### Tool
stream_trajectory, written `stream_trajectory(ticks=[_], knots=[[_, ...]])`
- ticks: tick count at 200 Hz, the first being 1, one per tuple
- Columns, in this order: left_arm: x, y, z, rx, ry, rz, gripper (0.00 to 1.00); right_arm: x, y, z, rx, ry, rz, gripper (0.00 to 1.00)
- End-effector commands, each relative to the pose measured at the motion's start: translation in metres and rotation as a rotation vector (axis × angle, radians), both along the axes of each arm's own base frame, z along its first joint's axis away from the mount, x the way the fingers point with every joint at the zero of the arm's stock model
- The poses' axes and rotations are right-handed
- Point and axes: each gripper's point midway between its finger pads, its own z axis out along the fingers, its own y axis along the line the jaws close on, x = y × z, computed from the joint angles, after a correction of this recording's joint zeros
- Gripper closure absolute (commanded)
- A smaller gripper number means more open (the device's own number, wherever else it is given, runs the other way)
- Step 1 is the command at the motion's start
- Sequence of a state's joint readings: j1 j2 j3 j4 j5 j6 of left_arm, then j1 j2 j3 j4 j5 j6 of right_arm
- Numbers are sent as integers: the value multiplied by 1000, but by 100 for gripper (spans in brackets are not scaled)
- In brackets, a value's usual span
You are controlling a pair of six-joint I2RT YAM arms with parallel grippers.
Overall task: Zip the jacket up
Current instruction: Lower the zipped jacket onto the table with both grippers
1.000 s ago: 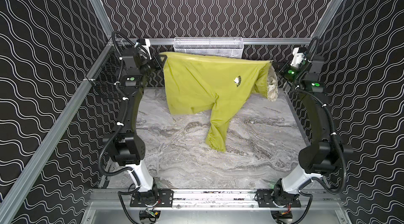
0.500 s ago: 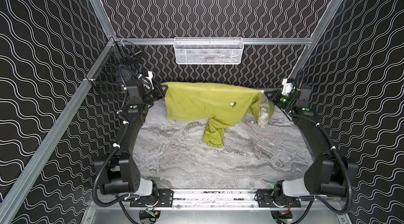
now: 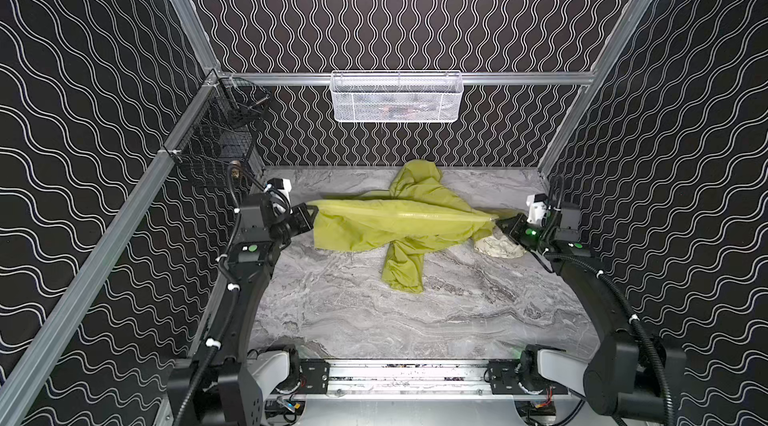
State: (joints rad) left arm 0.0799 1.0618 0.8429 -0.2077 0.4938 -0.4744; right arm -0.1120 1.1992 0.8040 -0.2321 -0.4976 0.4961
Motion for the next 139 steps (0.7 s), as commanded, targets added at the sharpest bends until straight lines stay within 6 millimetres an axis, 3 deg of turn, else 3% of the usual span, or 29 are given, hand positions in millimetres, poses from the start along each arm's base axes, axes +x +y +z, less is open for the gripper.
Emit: stream_trajectory(ticks=[1,34,72,109,139], knots=[[-19,5,-32,6,87,41,100,-21,-1,-32,-7,104,-11,100],[-44,13,-87,24,201,96,100,-45,-1,-76,0,213,-29,100],[-52,22,-129,57,278,142,100,-61,-10,-117,-37,378,-76,100],[-49,30,-163,87,364,172,100,-56,-18,-133,-78,430,-96,100],[-43,35,-170,89,365,203,100,-48,-22,-137,-90,434,-105,100]])
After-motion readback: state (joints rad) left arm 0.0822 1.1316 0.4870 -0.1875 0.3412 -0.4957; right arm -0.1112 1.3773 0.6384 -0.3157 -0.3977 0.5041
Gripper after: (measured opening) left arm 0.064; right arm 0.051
